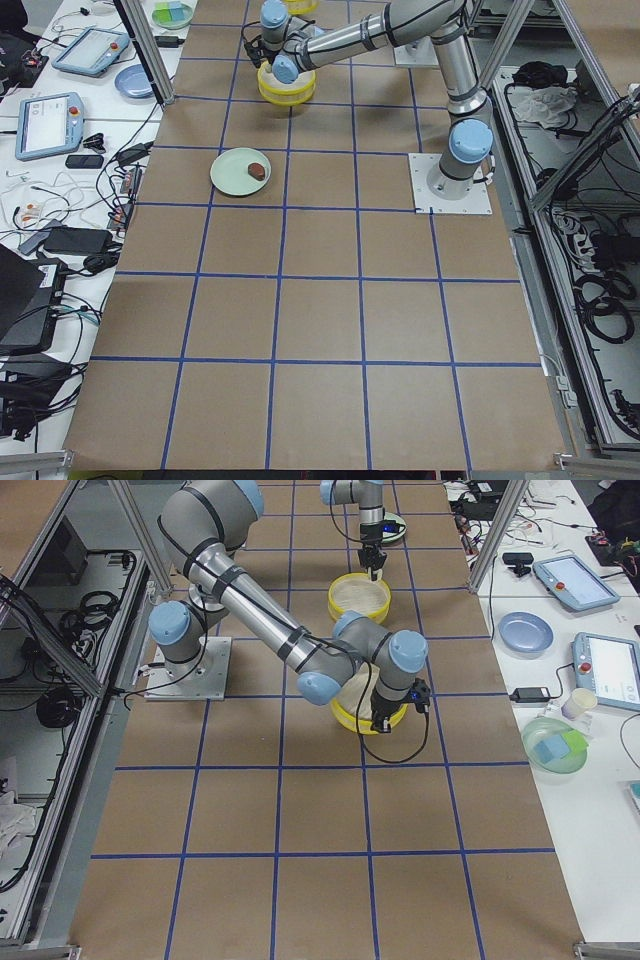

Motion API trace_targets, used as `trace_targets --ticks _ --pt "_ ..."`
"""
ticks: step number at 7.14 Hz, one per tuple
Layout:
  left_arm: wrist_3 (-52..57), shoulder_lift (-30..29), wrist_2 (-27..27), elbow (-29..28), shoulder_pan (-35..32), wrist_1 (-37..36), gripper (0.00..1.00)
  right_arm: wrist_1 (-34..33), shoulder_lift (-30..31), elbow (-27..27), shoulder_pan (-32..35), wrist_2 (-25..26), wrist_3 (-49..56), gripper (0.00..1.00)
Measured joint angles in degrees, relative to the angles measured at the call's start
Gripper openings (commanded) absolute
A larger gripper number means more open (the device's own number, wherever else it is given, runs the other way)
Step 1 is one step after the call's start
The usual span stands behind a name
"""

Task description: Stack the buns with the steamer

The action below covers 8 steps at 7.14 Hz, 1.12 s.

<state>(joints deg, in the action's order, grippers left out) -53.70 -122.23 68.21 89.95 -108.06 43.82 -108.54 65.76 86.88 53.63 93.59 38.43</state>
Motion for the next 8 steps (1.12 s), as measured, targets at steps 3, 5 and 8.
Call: trace_targets --ticks 3,5,8 --pt "-0.35 1.38 -0.62 0.84 -0.02 -0.12 1.0 2.81 3.31 0.98 3.24 0.21 -6.64 0.0" --pt "2.92 4.51 -0.51 -0.3 3.12 2.96 1.0 3.17 7.5 4.35 7.91 -0.24 -13.96 0.0" --pt "27.74 10.94 7.09 -2.31 13.53 18.3 1.0 3.21 12.29 8.55 19.53 -0.53 -29.24 0.0"
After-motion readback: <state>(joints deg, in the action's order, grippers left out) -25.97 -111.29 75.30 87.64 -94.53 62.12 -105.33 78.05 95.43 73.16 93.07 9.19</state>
